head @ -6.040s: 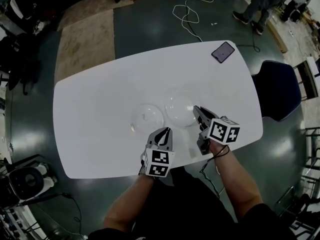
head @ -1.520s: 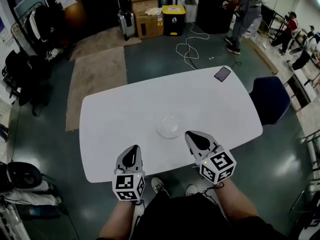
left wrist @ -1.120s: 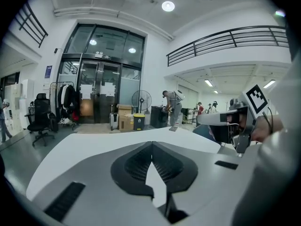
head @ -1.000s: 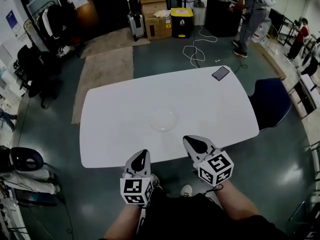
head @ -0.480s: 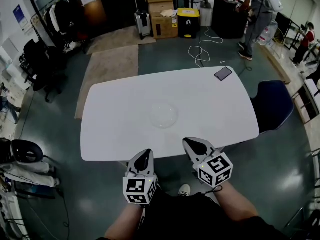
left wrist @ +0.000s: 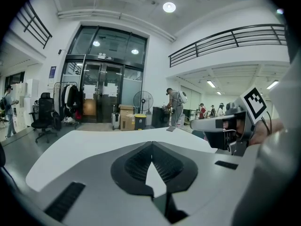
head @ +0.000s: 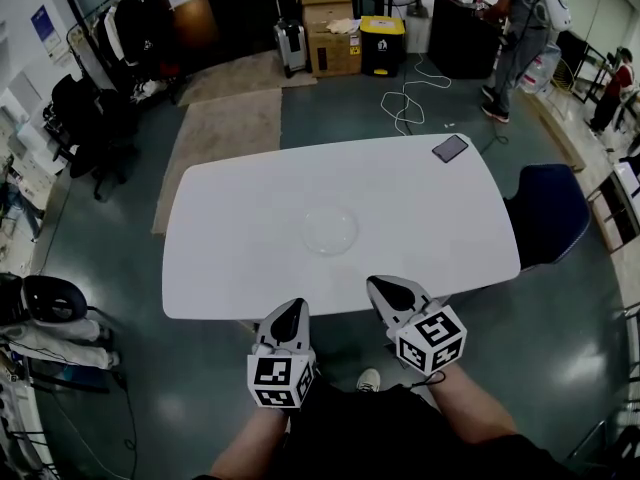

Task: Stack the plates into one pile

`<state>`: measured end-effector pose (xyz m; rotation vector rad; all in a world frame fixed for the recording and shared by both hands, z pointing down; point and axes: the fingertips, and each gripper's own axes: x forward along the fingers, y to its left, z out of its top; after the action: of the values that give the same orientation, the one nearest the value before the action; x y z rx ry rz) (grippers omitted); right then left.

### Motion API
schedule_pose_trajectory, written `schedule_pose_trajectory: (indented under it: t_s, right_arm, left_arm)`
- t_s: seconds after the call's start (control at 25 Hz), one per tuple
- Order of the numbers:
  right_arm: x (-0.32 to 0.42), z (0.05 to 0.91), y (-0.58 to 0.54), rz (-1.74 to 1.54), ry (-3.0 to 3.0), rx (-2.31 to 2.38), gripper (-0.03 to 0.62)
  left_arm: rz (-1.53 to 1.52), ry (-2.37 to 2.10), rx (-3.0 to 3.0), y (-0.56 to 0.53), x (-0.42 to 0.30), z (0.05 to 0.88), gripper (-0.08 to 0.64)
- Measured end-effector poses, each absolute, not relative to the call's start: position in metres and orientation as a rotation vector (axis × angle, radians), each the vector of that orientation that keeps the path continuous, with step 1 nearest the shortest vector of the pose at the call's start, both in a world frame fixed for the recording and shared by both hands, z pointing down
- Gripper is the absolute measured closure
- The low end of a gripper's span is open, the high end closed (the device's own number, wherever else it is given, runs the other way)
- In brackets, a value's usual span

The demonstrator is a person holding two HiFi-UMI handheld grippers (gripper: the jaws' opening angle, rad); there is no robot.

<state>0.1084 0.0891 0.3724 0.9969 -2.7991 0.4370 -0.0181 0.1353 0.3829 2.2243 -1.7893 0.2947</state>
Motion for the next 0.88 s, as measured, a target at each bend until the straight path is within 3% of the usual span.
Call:
schedule_pose_trajectory:
  t_s: [0.88]
  right_arm:
    - [0.1140,0.3765,0.0910,0.448,-2.795,0.998,0.575]
  left_arm:
    - [0.290,-1.785,2.223,0.1374,-0.0119,0.3855,0.540]
